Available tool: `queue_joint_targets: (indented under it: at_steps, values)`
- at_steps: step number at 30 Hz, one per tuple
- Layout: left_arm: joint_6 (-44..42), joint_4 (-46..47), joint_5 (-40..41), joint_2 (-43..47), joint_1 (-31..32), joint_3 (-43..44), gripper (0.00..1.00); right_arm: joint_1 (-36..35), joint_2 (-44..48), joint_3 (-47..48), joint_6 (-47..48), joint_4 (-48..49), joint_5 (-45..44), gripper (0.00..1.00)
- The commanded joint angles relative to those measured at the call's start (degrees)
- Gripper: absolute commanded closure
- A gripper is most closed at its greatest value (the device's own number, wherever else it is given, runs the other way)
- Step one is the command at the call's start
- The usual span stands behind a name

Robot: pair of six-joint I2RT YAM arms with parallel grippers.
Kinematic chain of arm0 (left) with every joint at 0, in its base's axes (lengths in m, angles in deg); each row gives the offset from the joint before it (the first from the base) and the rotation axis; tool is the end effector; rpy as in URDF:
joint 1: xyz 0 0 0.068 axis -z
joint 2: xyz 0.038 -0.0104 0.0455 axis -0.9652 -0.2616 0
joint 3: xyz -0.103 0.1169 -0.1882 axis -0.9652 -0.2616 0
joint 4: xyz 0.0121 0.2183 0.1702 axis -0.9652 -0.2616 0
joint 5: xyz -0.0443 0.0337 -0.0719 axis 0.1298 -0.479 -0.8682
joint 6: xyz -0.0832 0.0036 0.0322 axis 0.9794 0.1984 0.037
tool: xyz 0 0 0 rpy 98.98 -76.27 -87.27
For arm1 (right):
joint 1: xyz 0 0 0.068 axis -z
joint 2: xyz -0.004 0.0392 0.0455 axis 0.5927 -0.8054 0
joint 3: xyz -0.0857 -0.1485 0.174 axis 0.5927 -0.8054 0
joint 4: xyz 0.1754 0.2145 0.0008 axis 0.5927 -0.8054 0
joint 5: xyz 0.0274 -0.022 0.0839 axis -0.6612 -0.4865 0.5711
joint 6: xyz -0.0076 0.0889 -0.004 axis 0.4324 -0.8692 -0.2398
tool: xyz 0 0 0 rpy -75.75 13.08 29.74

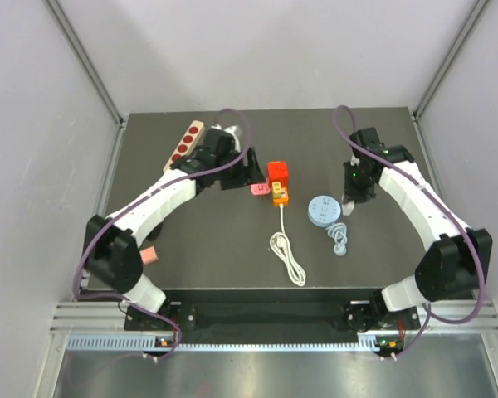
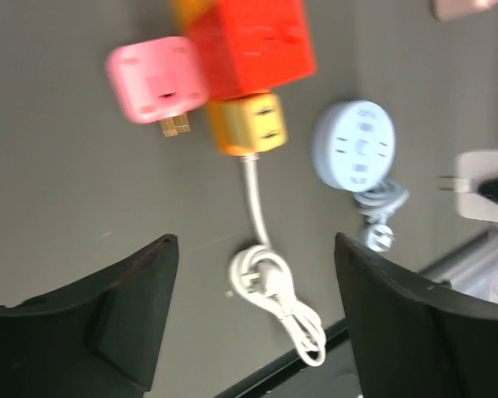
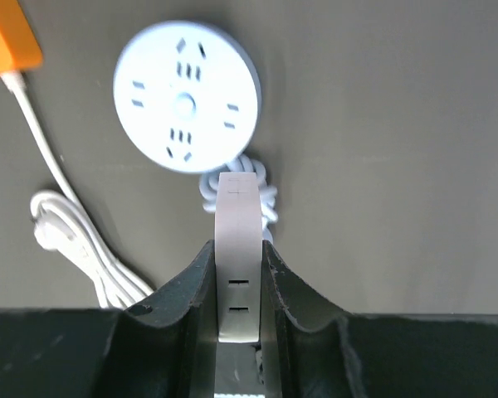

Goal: Insert the plug
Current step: Adjust the socket at the center of the board, then insert the plug into the socket.

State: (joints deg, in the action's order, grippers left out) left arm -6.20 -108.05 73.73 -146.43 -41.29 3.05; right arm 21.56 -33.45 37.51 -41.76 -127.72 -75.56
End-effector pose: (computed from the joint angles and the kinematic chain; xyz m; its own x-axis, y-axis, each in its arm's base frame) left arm 0.3358 -0.2425 0.2339 -0.8459 -0.1463 -0.5129 0.2008 0.8035 -0.5604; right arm 0.2996 0.0753 0.2222 -0.9282 0.0948 -0.3599 0.0699 0.9942 0.0816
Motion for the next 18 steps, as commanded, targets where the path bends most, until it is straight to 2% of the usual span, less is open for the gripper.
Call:
queue_joint_targets:
  at_steps: [1,3,6,8,18]
  values:
    - [-7.1,-5.5,1.9,6.1,-1.7,-4.0,0.18,-2.3,-3.5,6.7,-2.3,-3.6,-5.5,1.0]
    - [-8.5,-8.9,3.4,7.9,-1.8,-4.1,0.17,-3.2,-6.2,9.2,-4.2,-4.2,-6.7,1.0]
    - [-8.8,-9.7,-4.2,10.0,-1.7,-5.0,0.12,-4.0,-9.3,11.1,-7.1,-4.1,-7.9,1.0]
    - [-9.6,-9.5,-5.8,11.4,-1.7,-6.3,0.1,-4.5,-10.9,11.8,-8.8,-4.3,-8.4,1.0]
    - [-11.6,-6.1,-2.9,17.7,-1.7,-12.8,0.1,-5.3,-13.0,7.1,-14.3,1.4,-11.8,1.0]
